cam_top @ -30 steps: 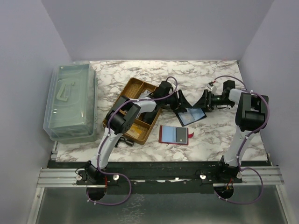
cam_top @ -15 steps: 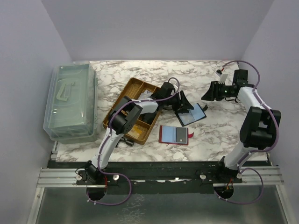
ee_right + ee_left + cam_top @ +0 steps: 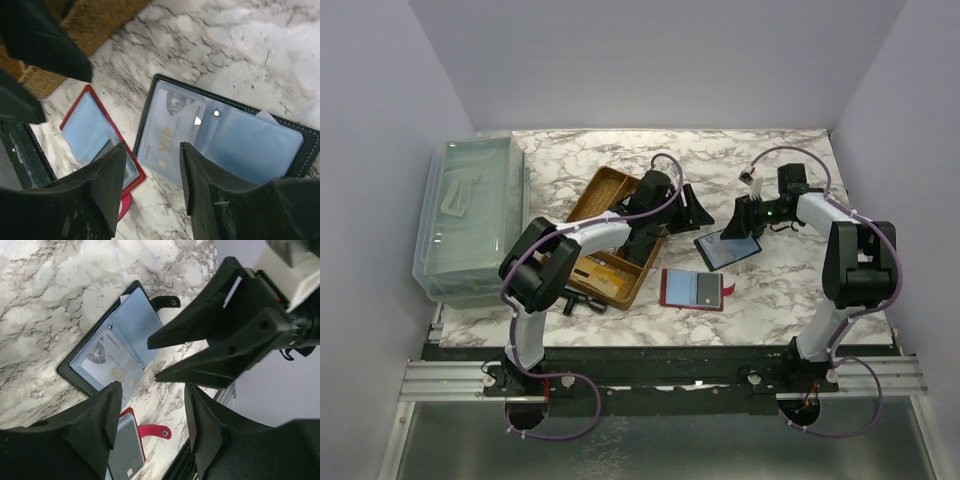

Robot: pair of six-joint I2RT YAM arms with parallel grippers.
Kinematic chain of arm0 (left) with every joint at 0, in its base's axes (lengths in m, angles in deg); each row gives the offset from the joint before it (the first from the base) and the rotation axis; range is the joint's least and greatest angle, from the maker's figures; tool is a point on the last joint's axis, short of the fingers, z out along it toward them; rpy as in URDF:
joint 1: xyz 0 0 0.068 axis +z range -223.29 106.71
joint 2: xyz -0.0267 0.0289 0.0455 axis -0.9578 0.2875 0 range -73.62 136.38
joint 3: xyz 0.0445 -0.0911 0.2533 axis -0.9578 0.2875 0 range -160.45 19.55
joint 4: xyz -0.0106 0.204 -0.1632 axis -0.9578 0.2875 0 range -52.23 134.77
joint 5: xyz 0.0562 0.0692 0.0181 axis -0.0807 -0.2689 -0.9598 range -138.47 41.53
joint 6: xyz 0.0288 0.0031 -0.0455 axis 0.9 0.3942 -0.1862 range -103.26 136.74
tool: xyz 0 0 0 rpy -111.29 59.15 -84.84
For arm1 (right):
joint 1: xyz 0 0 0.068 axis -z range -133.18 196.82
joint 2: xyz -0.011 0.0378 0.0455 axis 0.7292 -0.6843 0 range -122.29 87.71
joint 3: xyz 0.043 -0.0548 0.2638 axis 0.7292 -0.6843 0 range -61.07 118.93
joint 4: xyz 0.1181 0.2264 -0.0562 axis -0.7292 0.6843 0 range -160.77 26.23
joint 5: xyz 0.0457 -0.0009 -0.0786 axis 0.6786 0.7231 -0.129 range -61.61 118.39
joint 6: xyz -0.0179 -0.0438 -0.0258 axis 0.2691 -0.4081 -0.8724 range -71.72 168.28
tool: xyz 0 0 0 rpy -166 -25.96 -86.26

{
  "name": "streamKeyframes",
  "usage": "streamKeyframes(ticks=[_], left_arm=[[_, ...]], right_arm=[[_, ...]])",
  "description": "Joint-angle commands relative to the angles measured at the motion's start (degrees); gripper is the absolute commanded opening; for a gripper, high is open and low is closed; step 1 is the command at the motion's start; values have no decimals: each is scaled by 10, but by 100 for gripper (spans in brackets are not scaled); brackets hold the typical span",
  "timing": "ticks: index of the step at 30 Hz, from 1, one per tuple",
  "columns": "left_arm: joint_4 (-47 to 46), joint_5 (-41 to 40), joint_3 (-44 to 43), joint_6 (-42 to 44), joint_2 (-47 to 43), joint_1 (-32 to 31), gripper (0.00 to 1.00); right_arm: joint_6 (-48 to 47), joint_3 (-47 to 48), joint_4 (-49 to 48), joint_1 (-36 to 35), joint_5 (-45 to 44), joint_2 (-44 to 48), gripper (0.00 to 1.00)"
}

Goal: Take the credit cards out of the card holder
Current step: Remove the credit card from the card holder.

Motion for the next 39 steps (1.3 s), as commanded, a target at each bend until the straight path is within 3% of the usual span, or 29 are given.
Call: streamKeyframes(ticks=[1,12,17,29,39], left_arm=[[24,-25,31,-6,-9,0,58],[24,26,12,-41,48,-5,54],[24,51,-14,-47,88,-5,40],[52,76,-40,-49,136,-8,17],[57,77,-52,-58,131,-14,15]], right_arm=[[26,7,-7,-8,-73,-43,54],[39,32,32,-12,-49,-107,53],[45,34,36,-12,-39,-112,50],[64,45,45,-12,-35,-125,46],[74,29,27,-12,-64,-122,38]])
